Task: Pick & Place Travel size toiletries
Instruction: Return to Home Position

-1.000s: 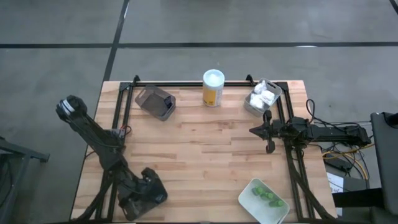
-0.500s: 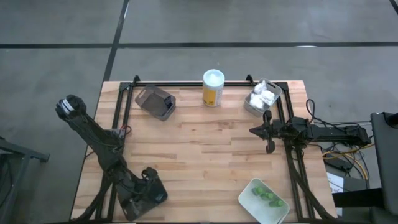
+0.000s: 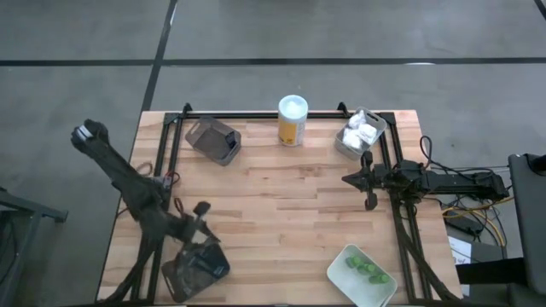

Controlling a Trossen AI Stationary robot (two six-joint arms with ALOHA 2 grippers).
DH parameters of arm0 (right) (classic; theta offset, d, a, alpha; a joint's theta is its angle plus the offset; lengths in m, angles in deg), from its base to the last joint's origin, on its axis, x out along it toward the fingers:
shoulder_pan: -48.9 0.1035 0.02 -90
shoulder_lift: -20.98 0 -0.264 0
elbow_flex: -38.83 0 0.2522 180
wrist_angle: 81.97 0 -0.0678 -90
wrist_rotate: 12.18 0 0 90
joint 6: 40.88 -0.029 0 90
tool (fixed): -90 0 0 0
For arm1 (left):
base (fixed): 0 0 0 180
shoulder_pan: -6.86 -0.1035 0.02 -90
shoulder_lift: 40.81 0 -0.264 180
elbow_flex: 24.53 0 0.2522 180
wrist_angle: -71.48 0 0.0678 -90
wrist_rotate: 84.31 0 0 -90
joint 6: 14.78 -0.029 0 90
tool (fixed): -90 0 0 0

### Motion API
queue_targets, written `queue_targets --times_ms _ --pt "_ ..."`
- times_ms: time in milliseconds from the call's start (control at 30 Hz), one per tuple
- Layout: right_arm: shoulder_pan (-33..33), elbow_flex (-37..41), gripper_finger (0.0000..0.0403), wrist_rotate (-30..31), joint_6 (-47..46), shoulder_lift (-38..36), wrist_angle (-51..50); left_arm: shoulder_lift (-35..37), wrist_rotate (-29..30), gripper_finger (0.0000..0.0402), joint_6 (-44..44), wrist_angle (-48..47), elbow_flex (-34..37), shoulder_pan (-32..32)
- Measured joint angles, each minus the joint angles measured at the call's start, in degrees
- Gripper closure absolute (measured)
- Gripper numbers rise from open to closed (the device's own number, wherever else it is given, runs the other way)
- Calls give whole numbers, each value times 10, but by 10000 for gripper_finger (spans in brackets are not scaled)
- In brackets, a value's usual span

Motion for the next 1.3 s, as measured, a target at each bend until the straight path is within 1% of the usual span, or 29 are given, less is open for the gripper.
queue_targets --times_ms 133,200,300,367,500,567,733,833,900,1033,1133,1200,1300 --pt "0 0 394 0 0 0 0 91 -6 287 -31 2 44 -57" --pt "0 0 394 0 -1 0 0 144 -48 287 -32 11 78 -100" --pt "0 0 394 0 0 0 0 220 -135 287 -38 51 137 -171" --pt "0 0 394 0 -1 0 0 265 -164 287 -48 78 170 -214" --pt "0 0 394 0 -1 0 0 329 -168 287 -66 90 208 -291" --pt "0 0 394 0 -1 0 0 349 -180 287 -76 89 218 -319" --pt "0 0 394 0 -1 0 0 380 -232 287 -102 96 237 -376" --pt "0 0 394 0 0 0 0 398 -265 287 -104 99 249 -403" --pt "0 0 394 0 -1 0 0 411 -276 287 -111 97 257 -415" --pt "0 0 394 0 -1 0 0 430 -277 287 -132 114 276 -423" --pt "0 0 394 0 0 0 0 443 -277 287 -134 138 302 -424" --pt "0 0 394 0 -1 0 0 448 -276 287 -135 136 312 -424" --pt "0 0 394 0 0 0 0 451 -245 287 -156 118 312 -424"
